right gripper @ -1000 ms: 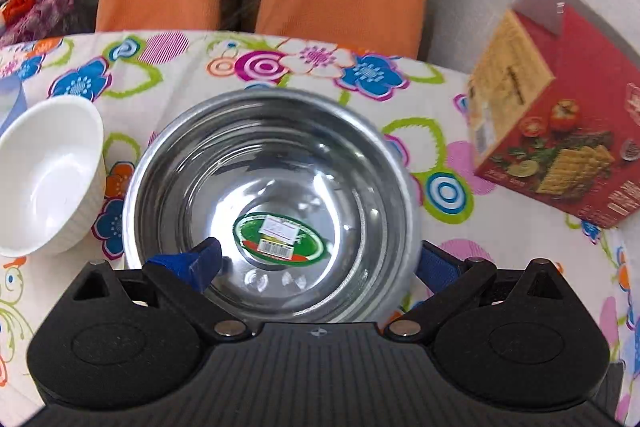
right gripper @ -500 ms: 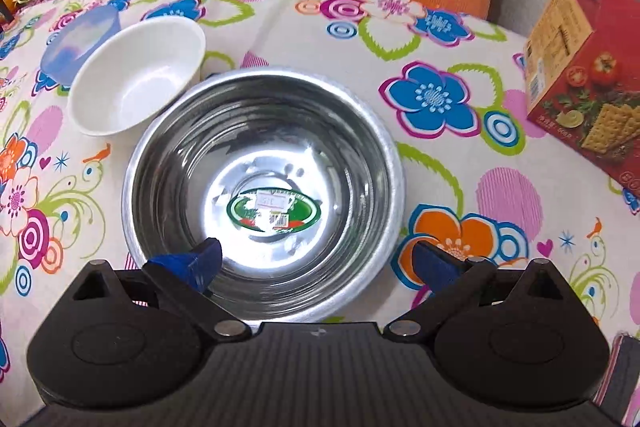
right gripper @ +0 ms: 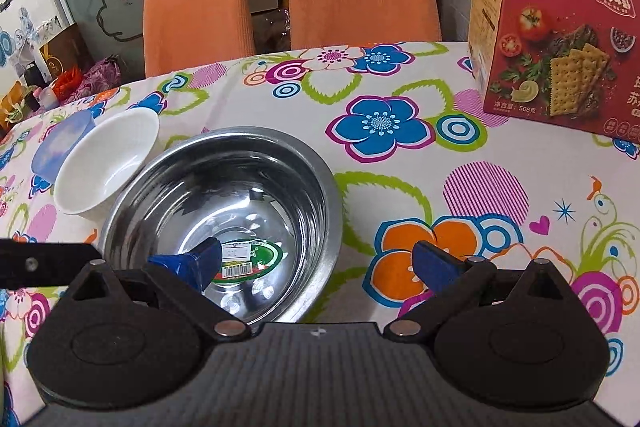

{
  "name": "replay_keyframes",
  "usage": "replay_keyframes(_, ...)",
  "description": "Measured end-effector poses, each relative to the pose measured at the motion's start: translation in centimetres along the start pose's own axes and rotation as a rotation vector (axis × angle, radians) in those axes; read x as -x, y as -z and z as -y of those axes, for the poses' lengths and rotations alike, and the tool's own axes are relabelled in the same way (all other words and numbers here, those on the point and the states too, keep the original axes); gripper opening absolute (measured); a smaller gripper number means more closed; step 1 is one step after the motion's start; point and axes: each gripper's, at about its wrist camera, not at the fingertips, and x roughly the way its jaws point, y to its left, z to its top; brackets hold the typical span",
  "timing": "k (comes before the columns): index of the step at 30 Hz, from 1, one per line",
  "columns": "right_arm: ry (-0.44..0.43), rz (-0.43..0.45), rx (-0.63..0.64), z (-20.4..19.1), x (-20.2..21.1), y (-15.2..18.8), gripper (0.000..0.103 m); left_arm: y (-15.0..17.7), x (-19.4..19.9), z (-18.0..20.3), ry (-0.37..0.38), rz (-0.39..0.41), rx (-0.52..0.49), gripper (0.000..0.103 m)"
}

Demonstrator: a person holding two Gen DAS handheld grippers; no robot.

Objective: Organize plates and bowls
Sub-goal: 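Move the right tool toward the steel bowl, then grasp the steel bowl rim with the left tool, then carry the steel bowl with the left tool onto the plate stack and release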

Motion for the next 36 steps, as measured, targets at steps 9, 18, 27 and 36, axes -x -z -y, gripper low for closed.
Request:
replay_keyframes(9,0.0,0.04,0.168,-1.0,-1.8,0.4,0.089,-0.2,-3.6,2.4,-0.071,0.017,-0.026,0.054)
replay_keyframes(18,-0.067,0.043,0.246,-4.5,0.7,2.6,0.085,1.3,-2.6,2.6,-0.064,-0.01,-0.124,0.01)
replay_keyframes(27,-0.07,0.085,0.268,-8.8,6.2,5.9,0.086,4.9,2.7,-0.4,-0.018,-0.034,-0.124,0.01)
replay_keyframes(36,-0.094,0.127,0.274,-13.5,10.2,11.2,0.087,9.6,8.7,-3.8,-0.019,-0.037,-0.203,0.01)
